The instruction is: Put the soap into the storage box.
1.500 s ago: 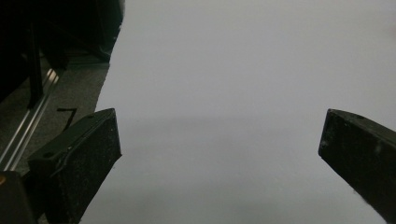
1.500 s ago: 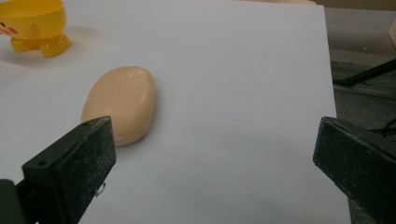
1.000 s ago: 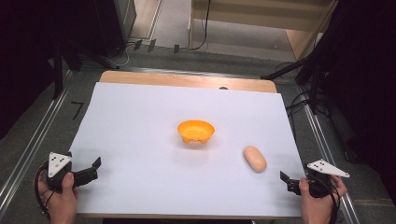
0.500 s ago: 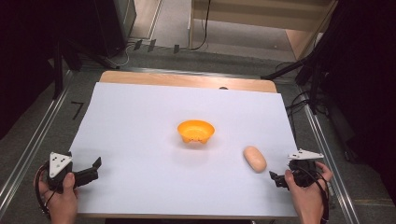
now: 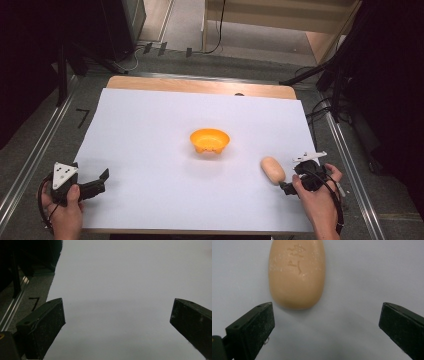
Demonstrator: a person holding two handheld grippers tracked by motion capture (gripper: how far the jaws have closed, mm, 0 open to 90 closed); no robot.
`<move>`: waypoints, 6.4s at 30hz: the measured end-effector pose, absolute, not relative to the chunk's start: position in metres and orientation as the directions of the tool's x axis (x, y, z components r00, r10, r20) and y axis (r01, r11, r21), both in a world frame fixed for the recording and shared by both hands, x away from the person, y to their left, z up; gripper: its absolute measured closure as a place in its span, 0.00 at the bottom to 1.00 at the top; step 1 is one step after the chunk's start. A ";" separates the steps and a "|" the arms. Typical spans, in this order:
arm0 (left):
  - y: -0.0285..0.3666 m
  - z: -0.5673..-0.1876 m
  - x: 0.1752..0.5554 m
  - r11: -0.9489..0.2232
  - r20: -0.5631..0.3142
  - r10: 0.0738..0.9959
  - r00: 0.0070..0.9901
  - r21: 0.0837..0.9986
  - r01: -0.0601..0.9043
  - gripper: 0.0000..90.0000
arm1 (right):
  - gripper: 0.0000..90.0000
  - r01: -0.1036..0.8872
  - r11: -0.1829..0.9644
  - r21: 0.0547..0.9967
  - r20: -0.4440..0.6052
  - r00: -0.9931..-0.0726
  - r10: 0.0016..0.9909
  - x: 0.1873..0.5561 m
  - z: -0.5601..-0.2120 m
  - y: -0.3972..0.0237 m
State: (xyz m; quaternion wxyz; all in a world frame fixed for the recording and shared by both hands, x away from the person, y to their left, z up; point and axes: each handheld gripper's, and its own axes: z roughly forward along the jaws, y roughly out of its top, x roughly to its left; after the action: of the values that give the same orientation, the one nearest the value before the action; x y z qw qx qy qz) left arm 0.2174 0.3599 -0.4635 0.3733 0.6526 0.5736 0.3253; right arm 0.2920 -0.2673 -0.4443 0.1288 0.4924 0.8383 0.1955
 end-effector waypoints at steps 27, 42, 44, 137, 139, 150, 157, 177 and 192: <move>0.361 -0.464 0.218 -0.056 -0.017 0.990 0.139 0.861 0.506 0.00 | 0.31 0.845 0.433 0.313 0.005 -0.457 0.889 0.327 -0.455 -0.214; 0.361 -0.464 0.218 -0.054 -0.021 0.990 0.140 0.859 0.509 0.00 | 0.36 0.849 0.446 0.284 0.015 -0.469 0.883 0.332 -0.455 -0.214; 0.362 -0.464 0.218 -0.052 -0.024 0.990 0.141 0.858 0.511 0.00 | 0.36 0.844 0.453 0.286 0.018 -0.477 0.878 0.333 -0.455 -0.215; 0.363 -0.464 0.218 -0.053 -0.033 0.986 0.161 0.862 0.504 0.00 | 0.37 0.109 0.889 0.445 -0.127 -0.975 0.183 0.418 -0.377 -0.073; 0.363 -0.464 0.218 -0.054 -0.033 0.986 0.162 0.861 0.505 0.00 | 0.37 0.100 0.892 0.441 -0.126 -0.977 0.172 0.419 -0.379 -0.069; 0.363 -0.464 0.218 -0.056 -0.033 0.986 0.165 0.860 0.507 0.00 | 0.37 0.052 0.911 0.409 -0.078 -0.993 0.091 0.426 -0.389 -0.054; 0.363 -0.464 0.218 -0.057 -0.032 0.986 0.166 0.860 0.506 0.00 | 0.37 0.046 0.917 0.397 -0.047 -0.996 0.071 0.430 -0.392 -0.048; 0.363 -0.463 0.218 -0.057 -0.034 0.985 0.168 0.859 0.508 0.00 | 0.33 0.076 0.937 0.340 -0.029 -0.995 0.091 0.432 -0.398 -0.041; 0.363 -0.464 0.218 -0.057 -0.033 0.985 0.167 0.860 0.508 0.00 | 0.33 0.100 0.913 0.396 -0.067 -0.988 0.137 0.422 -0.379 -0.065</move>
State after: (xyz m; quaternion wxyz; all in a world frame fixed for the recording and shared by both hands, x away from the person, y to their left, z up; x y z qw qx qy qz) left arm 0.2182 0.3626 -0.4636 0.3872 0.6584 0.5670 0.3084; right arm 0.4217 -0.0651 -0.3790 0.0469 0.0606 0.9769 0.1996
